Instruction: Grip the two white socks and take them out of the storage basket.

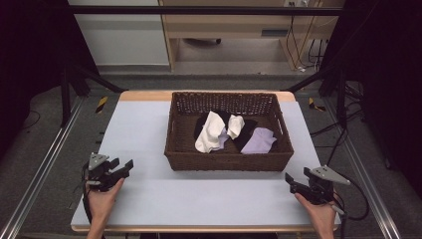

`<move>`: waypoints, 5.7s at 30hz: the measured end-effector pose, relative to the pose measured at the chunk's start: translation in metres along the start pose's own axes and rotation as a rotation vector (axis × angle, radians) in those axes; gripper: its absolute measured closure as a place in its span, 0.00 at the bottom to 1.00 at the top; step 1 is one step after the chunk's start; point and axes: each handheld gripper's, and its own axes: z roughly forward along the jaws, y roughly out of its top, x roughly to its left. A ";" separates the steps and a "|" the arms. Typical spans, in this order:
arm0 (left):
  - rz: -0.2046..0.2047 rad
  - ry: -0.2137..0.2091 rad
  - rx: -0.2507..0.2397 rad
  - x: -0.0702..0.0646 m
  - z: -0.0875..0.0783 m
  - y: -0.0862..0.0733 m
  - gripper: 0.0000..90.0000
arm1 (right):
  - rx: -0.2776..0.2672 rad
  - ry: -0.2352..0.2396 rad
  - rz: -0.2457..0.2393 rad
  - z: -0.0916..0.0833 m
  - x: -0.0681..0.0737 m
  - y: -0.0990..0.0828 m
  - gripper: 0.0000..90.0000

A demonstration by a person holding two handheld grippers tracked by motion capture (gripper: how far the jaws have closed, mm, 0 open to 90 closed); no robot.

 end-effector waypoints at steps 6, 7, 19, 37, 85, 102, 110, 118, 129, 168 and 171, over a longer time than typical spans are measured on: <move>0.036 -0.012 0.013 -0.005 0.002 -0.001 0.43 | -0.021 0.057 -0.025 -0.015 0.008 0.011 0.25; 0.038 -0.011 0.012 -0.005 0.002 -0.001 0.43 | -0.021 0.057 -0.025 -0.015 0.008 0.011 0.25; 0.047 0.000 0.025 -0.004 0.003 0.000 0.43 | -0.174 0.209 -0.077 -0.050 0.045 0.081 0.23; 0.018 0.007 0.040 0.006 0.008 -0.001 0.43 | -0.182 0.216 -0.107 0.027 0.072 0.186 0.21; 0.050 -0.017 0.061 0.007 0.012 -0.003 0.46 | 0.227 0.168 -0.115 0.198 0.083 0.170 0.47; 0.041 -0.005 0.068 0.009 0.012 -0.003 0.47 | 0.290 0.231 -0.110 0.187 0.085 0.175 0.95; 0.046 -0.011 0.071 0.008 0.012 -0.003 0.47 | 0.119 0.278 -0.115 0.151 0.083 0.195 0.95; 0.037 -0.013 0.073 0.008 0.012 -0.003 0.47 | 0.003 0.328 -0.137 0.108 0.087 0.210 0.95; 0.042 -0.015 0.076 0.005 0.013 -0.003 0.47 | -0.178 0.403 -0.182 0.049 0.098 0.230 0.95; 0.050 -0.024 0.045 -0.002 0.005 0.001 0.47 | -0.197 0.752 -0.326 -0.035 0.146 0.118 0.95; 0.047 -0.029 0.040 -0.002 0.004 0.002 0.48 | -0.152 0.745 -0.321 -0.026 0.145 0.105 0.94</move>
